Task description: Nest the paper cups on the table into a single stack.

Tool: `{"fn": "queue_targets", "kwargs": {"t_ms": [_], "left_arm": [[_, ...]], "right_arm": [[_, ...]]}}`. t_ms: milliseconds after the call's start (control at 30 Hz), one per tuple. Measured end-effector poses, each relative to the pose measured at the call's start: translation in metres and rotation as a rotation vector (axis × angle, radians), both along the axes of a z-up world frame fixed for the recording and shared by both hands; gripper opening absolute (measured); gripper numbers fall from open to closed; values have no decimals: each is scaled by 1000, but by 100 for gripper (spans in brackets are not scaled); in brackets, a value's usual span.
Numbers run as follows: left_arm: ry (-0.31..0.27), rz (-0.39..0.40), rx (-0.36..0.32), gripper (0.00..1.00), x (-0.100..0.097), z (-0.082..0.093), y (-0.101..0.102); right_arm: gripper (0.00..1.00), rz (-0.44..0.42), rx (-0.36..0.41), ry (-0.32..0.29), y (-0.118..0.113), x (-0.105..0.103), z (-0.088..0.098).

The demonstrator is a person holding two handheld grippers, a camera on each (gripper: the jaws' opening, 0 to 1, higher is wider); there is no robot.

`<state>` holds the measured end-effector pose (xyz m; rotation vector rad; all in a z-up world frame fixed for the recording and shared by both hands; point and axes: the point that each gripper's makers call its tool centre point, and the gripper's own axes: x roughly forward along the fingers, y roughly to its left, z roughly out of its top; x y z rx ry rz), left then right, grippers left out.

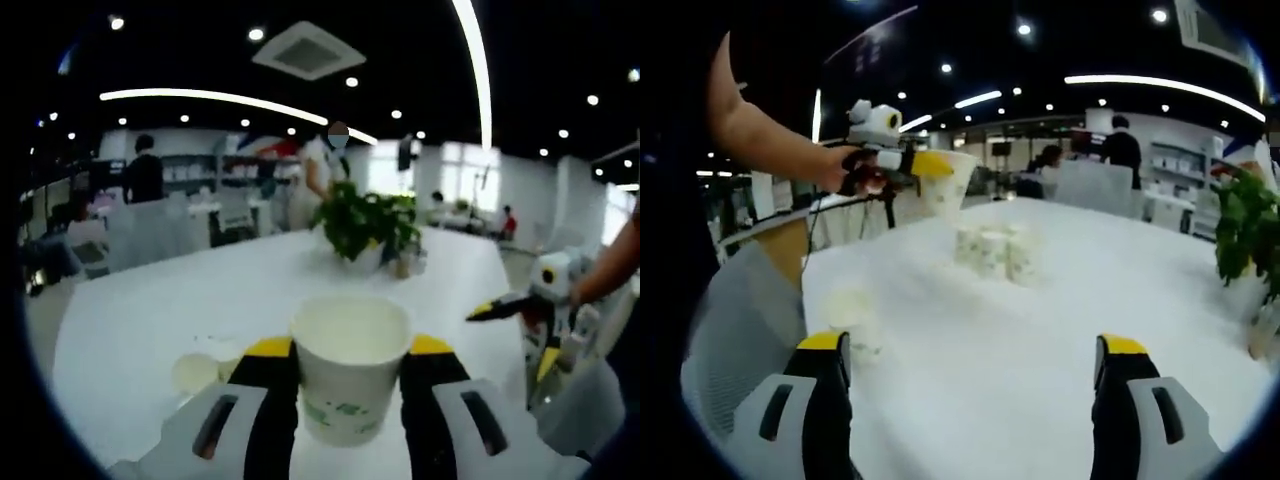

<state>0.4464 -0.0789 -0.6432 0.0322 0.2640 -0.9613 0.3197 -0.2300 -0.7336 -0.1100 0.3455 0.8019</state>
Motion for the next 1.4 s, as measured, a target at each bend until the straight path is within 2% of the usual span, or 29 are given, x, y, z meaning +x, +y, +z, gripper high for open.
{"fn": "queue_targets", "kwargs": {"t_ms": [367,500,1033,1133,1400], "left_arm": [[-16,-39,-25,38,-30,8,-10],[-32,-45,-48,37,-42,16,-11],[-70,-68,-98,38,-82,25,-14],[-90,-69,-85,38,-91,25,-14],[-100,-88,-101,38,-112,26,-13]], "right_arm": [[100,1,8,14,2,-9,1],[100,-5,11,10,2,-10,1],[100,-23,17,-9,5,-12,8],[100,-29,17,-11,5,-13,9],[100,-48,25,-20,9,-16,11]]}}
